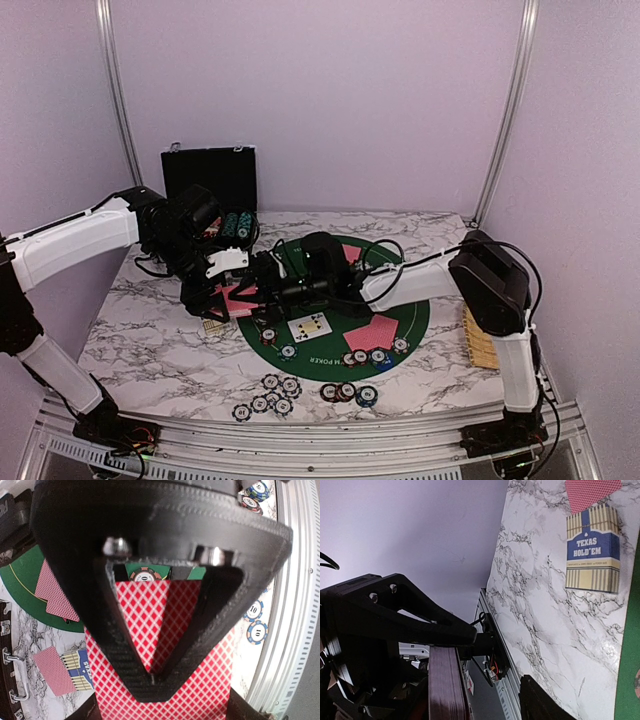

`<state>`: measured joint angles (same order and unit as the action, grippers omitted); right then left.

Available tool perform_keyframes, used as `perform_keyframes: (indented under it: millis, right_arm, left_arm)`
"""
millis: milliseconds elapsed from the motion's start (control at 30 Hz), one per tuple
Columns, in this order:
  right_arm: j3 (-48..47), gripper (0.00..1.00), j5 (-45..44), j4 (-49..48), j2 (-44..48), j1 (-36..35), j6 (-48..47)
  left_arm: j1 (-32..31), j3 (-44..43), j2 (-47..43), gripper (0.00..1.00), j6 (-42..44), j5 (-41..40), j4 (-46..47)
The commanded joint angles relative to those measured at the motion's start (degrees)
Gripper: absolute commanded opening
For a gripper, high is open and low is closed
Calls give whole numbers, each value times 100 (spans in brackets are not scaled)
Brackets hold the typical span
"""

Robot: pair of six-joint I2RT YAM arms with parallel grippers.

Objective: Distribute texas hold em gaming equipment

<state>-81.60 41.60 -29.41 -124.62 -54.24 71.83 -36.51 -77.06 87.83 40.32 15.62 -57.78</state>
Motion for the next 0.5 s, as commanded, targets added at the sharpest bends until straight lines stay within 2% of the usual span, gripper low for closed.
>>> perform_keyframes:
  millis: [0,200,467]
  right_arm:
    - [204,54,-32,433,309,150,-241]
    - [346,49,26,450,534,194,-293]
    - [617,52,137,43,759,212,-85]
  left_arm:
    - [-14,-22,-225,0,83,34,-164]
    - [-14,3,-211,0,88,14,-164]
    - [-14,61,-136,0,91,-110,-161]
